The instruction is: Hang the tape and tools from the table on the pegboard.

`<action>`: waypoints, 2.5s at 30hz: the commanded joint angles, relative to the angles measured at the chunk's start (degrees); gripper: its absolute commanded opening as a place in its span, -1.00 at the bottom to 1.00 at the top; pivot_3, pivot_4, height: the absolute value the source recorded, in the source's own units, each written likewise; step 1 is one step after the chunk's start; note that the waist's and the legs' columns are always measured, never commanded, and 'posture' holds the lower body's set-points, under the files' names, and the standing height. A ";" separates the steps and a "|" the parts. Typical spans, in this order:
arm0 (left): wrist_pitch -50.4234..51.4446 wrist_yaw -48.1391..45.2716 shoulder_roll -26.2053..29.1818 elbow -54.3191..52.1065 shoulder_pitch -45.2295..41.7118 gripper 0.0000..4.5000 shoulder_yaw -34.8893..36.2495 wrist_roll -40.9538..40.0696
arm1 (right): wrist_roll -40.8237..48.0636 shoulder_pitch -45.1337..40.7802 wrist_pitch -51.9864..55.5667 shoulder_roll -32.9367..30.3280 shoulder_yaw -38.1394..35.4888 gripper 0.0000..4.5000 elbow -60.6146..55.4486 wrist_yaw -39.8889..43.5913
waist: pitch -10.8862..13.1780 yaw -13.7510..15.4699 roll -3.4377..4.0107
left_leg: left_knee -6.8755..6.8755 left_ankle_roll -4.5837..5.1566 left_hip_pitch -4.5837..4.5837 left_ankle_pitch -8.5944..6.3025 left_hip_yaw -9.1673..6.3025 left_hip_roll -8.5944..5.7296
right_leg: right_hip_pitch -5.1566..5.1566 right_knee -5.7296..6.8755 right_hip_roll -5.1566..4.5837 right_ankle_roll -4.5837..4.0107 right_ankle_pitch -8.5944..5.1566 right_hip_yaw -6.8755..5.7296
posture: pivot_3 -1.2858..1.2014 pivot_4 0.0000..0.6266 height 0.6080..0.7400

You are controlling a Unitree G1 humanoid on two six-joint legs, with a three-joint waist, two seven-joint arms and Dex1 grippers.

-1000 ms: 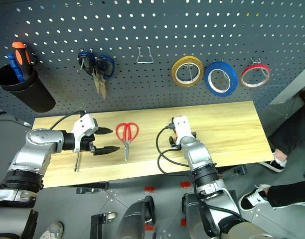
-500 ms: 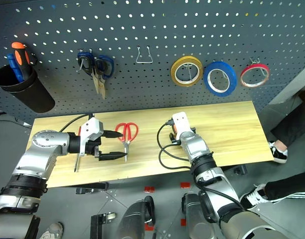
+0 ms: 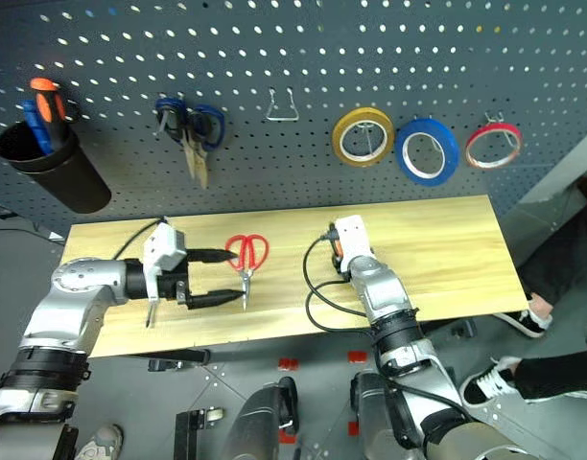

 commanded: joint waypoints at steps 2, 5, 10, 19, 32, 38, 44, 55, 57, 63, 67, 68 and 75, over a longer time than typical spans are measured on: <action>4.04 6.71 -1.53 -9.34 5.35 1.00 7.82 -6.27 | 0.71 3.21 -0.08 2.01 6.15 0.12 -26.90 0.48 | 0.01 -0.35 0.01 | -0.04 0.01 0.03 -0.01 -0.01 0.01 | 0.00 0.00 0.02 0.00 0.00 0.01 | -0.15 0.18 1.00; 6.86 13.16 -3.85 -15.27 8.81 1.00 12.53 -9.69 | -0.51 2.15 -3.38 2.20 9.69 0.12 -32.24 0.27 | 0.01 -0.54 0.01 | -0.06 0.01 0.06 -0.01 -0.04 0.06 | 0.00 0.00 0.05 0.01 -0.01 0.00 | -0.14 0.20 1.00; 9.21 21.86 -6.52 -21.77 11.14 1.00 16.95 -12.26 | -0.76 -5.90 -12.43 2.68 9.83 0.12 -27.89 0.54 | 0.02 0.07 0.00 | 0.07 0.00 0.14 0.00 -0.09 0.01 | 0.08 0.10 0.03 0.02 0.00 -0.03 | -0.12 0.18 1.00; 12.88 31.67 -6.96 -27.25 4.53 1.00 16.59 -13.35 | -0.46 -24.66 -33.22 2.53 5.40 0.12 -3.45 1.07 | 0.15 0.87 -0.11 | 0.06 -0.11 0.14 0.07 -0.09 -0.01 | 0.08 0.10 0.03 0.01 0.00 -0.08 | -0.08 0.17 1.00; 14.44 34.15 -5.28 -26.70 -4.72 1.00 11.70 -10.71 | -3.14 -37.42 -58.72 1.18 2.32 0.12 28.06 -2.14 | 0.33 1.58 -0.15 | -0.08 -0.23 0.11 0.14 0.01 0.00 | 0.08 -0.15 0.01 0.00 0.00 -0.06 | -0.05 0.17 1.00; 13.91 33.93 -5.83 -25.92 -5.83 1.00 10.90 -10.21 | -4.31 -40.28 -62.90 -0.42 1.58 0.12 31.79 -3.30 | 0.51 1.71 -0.17 | -0.06 -0.24 0.11 0.14 0.01 0.00 | 0.08 -0.13 0.00 0.00 0.00 -0.07 | -0.05 0.18 1.00; 13.45 33.91 -6.72 -25.37 -6.35 1.00 9.69 -9.80 | -6.36 -38.75 -66.22 -2.63 1.92 0.12 34.27 -4.91 | 0.80 1.85 -0.16 | -0.05 -0.24 0.11 0.14 0.02 0.00 | 0.09 -0.14 0.00 0.00 0.00 -0.07 | -0.05 0.20 1.00; 12.34 34.23 -8.65 -23.59 -6.71 1.00 7.84 -8.38 | -9.28 -34.01 -68.32 -3.47 2.85 0.12 37.92 -6.14 | 1.22 1.85 -0.17 | 0.06 -0.26 0.11 0.15 0.02 0.01 | 0.09 -0.01 -0.01 0.00 0.00 -0.07 | -0.06 0.21 1.00; 12.58 34.46 -9.18 -23.39 -6.46 1.00 7.71 -8.29 | -9.62 -33.23 -68.20 -3.47 2.97 0.12 37.53 -6.15 | 1.23 1.84 -0.16 | 0.06 -0.26 0.12 0.16 0.02 0.01 | 0.09 0.01 -0.01 0.00 0.00 -0.07 | -0.06 0.21 1.00; 12.40 36.62 -11.06 -22.28 -5.66 1.00 7.57 -6.97 | -8.36 -30.84 -63.55 -2.58 2.07 0.12 35.84 -4.72 | 1.26 1.83 -0.17 | 0.06 -0.26 0.12 0.16 0.03 0.01 | 0.09 0.00 -0.01 0.00 0.00 -0.07 | -0.07 0.20 1.00; 11.90 37.64 -12.02 -21.79 -5.03 1.00 7.29 -5.74 | -7.61 -28.74 -59.81 -2.32 2.09 0.12 32.87 -3.25 | 1.26 1.81 -0.17 | 0.08 -0.26 0.13 0.16 0.03 0.01 | 0.10 0.04 -0.01 0.00 0.00 -0.07 | -0.07 0.21 1.00; 11.66 37.85 -12.20 -21.62 -4.89 1.00 7.16 -5.29 | -7.12 -27.96 -58.35 -2.29 1.97 0.12 31.76 -2.73 | 1.26 1.83 -0.17 | 0.09 -0.26 0.13 0.16 0.03 0.01 | 0.10 0.06 -0.01 0.00 0.00 -0.06 | -0.07 0.21 1.00; 11.59 39.41 -12.79 -20.02 -3.78 1.00 6.50 -2.21 | -5.41 -23.24 -49.98 -2.84 2.21 0.99 23.16 1.35 | 1.26 1.82 -0.17 | 0.07 -0.26 0.12 0.15 0.02 0.01 | 0.10 0.03 -0.02 0.00 0.00 -0.06 | -0.09 0.20 1.00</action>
